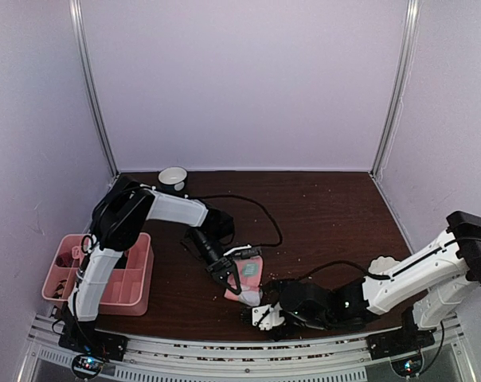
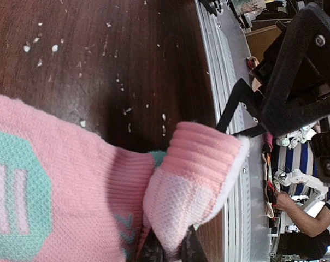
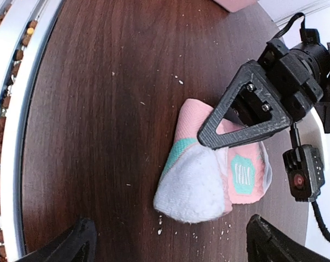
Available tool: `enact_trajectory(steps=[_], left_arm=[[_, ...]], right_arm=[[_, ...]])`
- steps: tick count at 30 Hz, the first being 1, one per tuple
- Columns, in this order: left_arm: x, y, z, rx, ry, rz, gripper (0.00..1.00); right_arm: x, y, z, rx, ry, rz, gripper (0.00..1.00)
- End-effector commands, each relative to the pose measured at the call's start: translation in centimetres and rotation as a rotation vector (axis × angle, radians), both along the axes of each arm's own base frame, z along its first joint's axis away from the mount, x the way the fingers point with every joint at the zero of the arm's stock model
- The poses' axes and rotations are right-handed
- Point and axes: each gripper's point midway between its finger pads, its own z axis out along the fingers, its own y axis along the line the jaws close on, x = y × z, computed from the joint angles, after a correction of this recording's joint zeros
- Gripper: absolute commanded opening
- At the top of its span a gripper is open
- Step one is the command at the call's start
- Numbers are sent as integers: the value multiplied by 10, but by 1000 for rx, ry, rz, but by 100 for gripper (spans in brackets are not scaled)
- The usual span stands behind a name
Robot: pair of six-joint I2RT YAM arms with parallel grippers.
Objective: Roll the socks
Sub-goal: Roll the sock.
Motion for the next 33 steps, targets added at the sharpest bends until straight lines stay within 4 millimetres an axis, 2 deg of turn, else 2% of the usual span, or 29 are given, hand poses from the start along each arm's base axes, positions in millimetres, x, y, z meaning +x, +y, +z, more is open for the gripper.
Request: enact_trajectory(steps=[1, 7, 13, 15, 18, 22, 27, 28, 29, 32, 33], left_arm=[[-8, 43, -79, 254, -92, -101, 0], [-8, 43, -78, 249, -87, -104, 0], [-7, 43, -78, 248, -83, -103, 0], [-7, 43, -77, 245, -83, -105, 0], [-8, 43, -76, 241, -81, -108, 0], [-8, 44, -72, 227, -95, -115, 0], [3, 44, -59, 195, -225, -107, 4], [7, 45, -56, 191, -260, -104, 11], [13, 47, -52, 192, -298, -95, 23], [27, 48, -33, 159, -355, -52, 42], [31, 48, -26, 149, -360, -37, 76]], right_arm=[[17, 6, -4, -138, -175, 27, 89], [29, 19, -22, -239, -265, 64, 74], [37, 21, -36, -329, -296, 77, 53], [41, 21, -40, -352, -285, 62, 42], [49, 19, -46, -363, -249, 28, 25], [50, 20, -50, -328, -130, -7, 14], [32, 17, -64, -323, 129, 29, 5], [28, 16, -66, -320, 178, 38, 4], [24, 15, -67, -312, 218, 42, 3], [16, 12, -73, -317, 317, 57, 0], [11, 12, -75, -317, 357, 70, 0]])
